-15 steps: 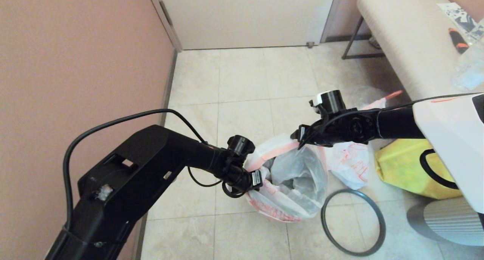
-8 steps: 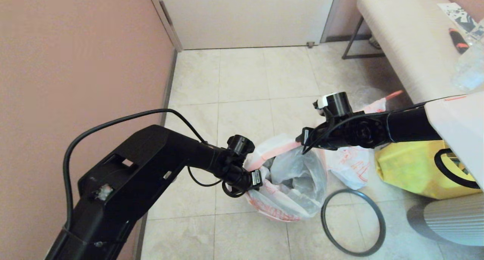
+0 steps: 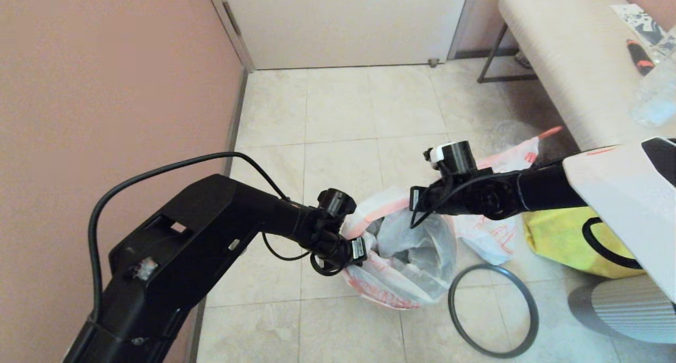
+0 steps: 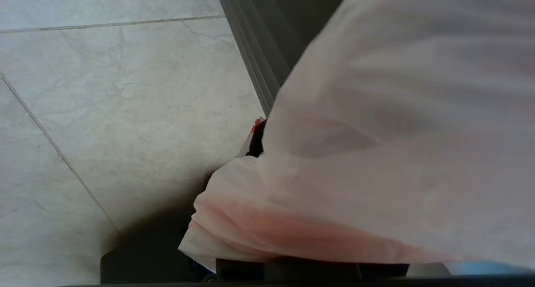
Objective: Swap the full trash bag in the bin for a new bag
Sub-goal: Put the new garbage bag on the trash can
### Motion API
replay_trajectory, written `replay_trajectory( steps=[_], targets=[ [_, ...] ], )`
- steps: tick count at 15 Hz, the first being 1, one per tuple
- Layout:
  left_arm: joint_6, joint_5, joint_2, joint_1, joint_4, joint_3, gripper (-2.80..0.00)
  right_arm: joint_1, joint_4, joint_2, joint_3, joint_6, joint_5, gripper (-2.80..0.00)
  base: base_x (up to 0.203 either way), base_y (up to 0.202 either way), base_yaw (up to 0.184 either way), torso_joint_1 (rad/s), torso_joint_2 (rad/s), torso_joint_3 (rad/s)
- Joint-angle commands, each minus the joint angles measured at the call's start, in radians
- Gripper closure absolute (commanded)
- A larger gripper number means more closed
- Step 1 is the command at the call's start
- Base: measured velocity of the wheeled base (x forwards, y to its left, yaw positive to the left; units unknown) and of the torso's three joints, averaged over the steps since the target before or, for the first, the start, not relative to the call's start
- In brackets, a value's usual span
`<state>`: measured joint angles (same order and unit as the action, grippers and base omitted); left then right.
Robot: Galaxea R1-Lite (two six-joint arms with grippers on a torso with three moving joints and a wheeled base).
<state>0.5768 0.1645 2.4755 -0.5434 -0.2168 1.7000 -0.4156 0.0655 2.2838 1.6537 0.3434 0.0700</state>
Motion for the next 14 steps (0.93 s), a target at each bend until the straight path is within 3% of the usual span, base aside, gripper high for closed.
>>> replay_trajectory(
  steps=[1, 14],
  targets=[
    [0.003, 0.001, -0.001, -0.001, -0.001, 0.000, 0.00, -0.025, 0.035, 0.063, 0.006, -0.022, -0.001, 0.00, 0.000, 0.000, 0.000, 0.000, 0.00, 0.000],
    [0.002, 0.026, -0.012, -0.003, 0.004, -0.005, 0.00, -0.081, 0.107, 0.064, 0.101, -0.023, -0.001, 0.00, 0.000, 0.000, 0.000, 0.000, 0.00, 0.000]
  ],
)
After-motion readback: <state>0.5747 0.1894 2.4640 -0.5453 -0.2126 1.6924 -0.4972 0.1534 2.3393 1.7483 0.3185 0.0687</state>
